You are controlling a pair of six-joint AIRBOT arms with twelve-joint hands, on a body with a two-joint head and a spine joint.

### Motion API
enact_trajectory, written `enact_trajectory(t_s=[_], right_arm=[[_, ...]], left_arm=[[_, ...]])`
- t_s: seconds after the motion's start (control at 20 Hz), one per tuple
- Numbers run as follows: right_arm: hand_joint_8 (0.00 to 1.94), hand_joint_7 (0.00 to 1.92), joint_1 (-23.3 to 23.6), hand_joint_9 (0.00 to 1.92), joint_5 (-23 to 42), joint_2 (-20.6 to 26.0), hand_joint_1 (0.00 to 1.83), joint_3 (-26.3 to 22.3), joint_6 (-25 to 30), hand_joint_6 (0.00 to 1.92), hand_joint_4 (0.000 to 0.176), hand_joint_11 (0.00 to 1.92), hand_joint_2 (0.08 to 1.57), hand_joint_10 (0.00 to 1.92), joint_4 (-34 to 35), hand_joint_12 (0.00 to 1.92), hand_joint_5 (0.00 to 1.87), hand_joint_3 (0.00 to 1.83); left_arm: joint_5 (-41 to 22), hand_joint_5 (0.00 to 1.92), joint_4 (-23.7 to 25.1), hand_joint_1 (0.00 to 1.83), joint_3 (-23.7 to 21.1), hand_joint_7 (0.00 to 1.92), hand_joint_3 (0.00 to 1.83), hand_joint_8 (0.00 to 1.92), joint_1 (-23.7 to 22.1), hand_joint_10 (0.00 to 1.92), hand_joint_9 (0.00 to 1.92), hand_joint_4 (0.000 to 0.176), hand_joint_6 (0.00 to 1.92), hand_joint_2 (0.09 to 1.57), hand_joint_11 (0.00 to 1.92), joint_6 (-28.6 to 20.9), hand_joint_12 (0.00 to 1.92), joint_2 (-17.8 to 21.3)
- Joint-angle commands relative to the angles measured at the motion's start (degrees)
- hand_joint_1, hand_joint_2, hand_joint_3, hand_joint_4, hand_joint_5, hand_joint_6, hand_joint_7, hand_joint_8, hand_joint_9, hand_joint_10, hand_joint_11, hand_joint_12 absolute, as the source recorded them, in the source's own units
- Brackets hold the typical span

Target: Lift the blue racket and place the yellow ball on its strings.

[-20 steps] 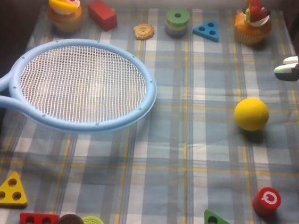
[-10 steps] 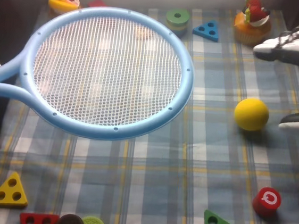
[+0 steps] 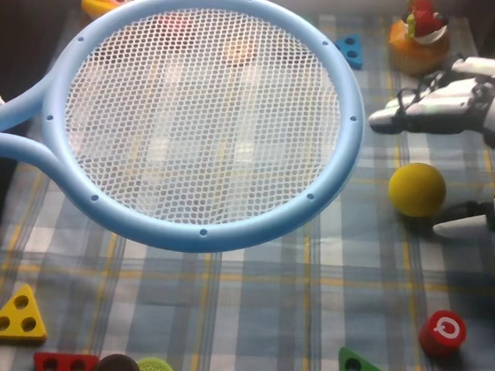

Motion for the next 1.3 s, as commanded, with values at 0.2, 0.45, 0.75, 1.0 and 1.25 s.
enact_trajectory(t_s=[0.2,0.45,0.75,1.0,1.25], right_arm=[[0.03,0.85,1.1,0.92,2.7,-1.2,1.08,1.2,0.3,0.00,0.030,0.45,0.92,0.10,1.2,1.18,0.64,0.00],[0.07,1.11,1.2,0.79,2.5,-1.3,1.09,1.2,0.3,0.01,0.000,0.57,0.99,0.99,1.0,1.55,0.90,0.00],[1.02,1.07,1.4,0.87,2.5,-1.5,1.25,1.3,0.3,0.60,0.000,0.63,1.07,1.12,1.1,1.64,1.13,0.00],[1.48,0.82,1.6,0.70,8.3,0.5,1.17,0.5,0.3,0.75,0.000,0.64,1.06,1.74,4.8,1.92,1.11,0.00],[1.31,0.95,2.0,0.84,13.2,1.8,1.27,0.0,0.3,0.46,0.000,0.71,1.11,1.34,6.6,1.72,1.12,0.00]], left_arm=[[-6.6,1.09,1.2,1.81,0.1,1.37,0.00,1.92,-0.2,1.92,1.60,0.157,1.92,1.19,1.63,-0.2,1.92,0.2],[-6.2,1.07,1.2,1.83,0.2,1.35,0.00,1.92,-0.2,1.92,1.57,0.160,1.92,1.15,1.61,-0.2,1.92,0.1],[-3.3,1.02,1.8,1.79,1.4,1.33,0.00,1.92,-0.7,1.92,1.56,0.176,1.92,1.21,1.61,-0.2,1.92,-0.5],[1.6,0.92,1.8,1.82,4.5,1.26,0.00,1.92,-3.0,1.92,1.56,0.176,1.92,1.24,1.64,-0.2,1.92,-2.5],[5.0,0.91,2.0,1.81,6.4,1.25,0.00,1.92,-5.1,1.92,1.56,0.176,1.92,1.21,1.65,0.7,1.92,-3.8]])
